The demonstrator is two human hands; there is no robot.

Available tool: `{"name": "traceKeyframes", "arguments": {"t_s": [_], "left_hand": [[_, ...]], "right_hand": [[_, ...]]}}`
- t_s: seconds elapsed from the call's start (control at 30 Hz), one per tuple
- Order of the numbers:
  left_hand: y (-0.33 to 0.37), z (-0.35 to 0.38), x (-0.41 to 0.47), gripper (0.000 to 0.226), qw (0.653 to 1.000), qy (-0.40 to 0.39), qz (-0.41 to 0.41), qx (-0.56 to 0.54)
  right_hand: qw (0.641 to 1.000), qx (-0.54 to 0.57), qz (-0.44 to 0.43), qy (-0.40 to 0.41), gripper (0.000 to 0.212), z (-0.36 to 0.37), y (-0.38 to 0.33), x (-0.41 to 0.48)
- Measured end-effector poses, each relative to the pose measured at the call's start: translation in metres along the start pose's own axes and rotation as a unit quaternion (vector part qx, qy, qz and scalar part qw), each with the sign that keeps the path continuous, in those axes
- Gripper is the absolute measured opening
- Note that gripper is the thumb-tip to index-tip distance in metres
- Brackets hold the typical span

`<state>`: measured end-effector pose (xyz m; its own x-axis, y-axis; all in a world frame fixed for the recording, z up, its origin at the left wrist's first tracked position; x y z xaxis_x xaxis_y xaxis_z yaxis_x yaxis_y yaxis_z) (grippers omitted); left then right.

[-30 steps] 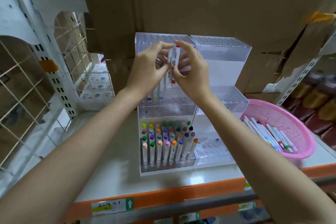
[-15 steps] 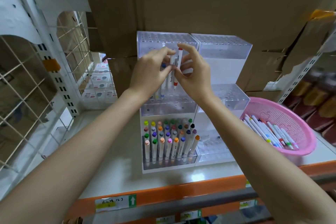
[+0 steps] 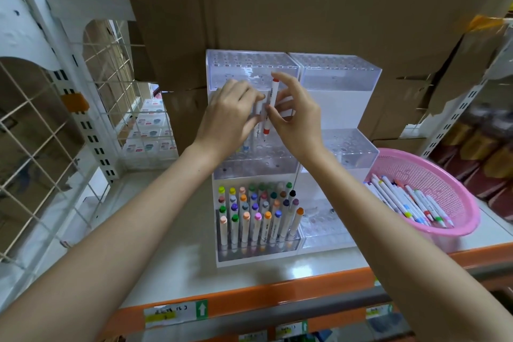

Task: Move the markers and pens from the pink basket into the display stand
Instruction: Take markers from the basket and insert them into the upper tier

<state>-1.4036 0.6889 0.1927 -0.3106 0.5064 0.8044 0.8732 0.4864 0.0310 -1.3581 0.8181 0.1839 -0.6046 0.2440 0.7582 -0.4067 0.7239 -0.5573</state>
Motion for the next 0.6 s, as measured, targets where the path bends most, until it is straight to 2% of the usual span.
{"name": "traceKeyframes", "arguments": {"t_s": [0.4,0.6], "left_hand": [[0.001,-0.007,-0.005,0.031,1.000,-0.005,0.003,0.029],[0.003,-0.006,-0.011,0.040,0.998,-0.024,0.014,0.050]], "right_hand": [[1.000,-0.008,-0.003,-0.018,0.052,0.004,0.000,-0.002],[1.000,-0.006,0.006,-0.023,0.048,0.005,0.000,-0.002]]}}
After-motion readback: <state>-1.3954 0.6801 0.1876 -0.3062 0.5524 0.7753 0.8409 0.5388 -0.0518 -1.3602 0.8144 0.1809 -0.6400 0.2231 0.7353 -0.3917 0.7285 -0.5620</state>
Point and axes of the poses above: each hand's wrist, its own x-axis towards the middle knuckle, its own z-axis out of the palm, y = z × x, the point moved 5 cm from there along x, towards the middle knuckle, and after that the axes turned 2 degrees about -z, right-handed, at the moved point
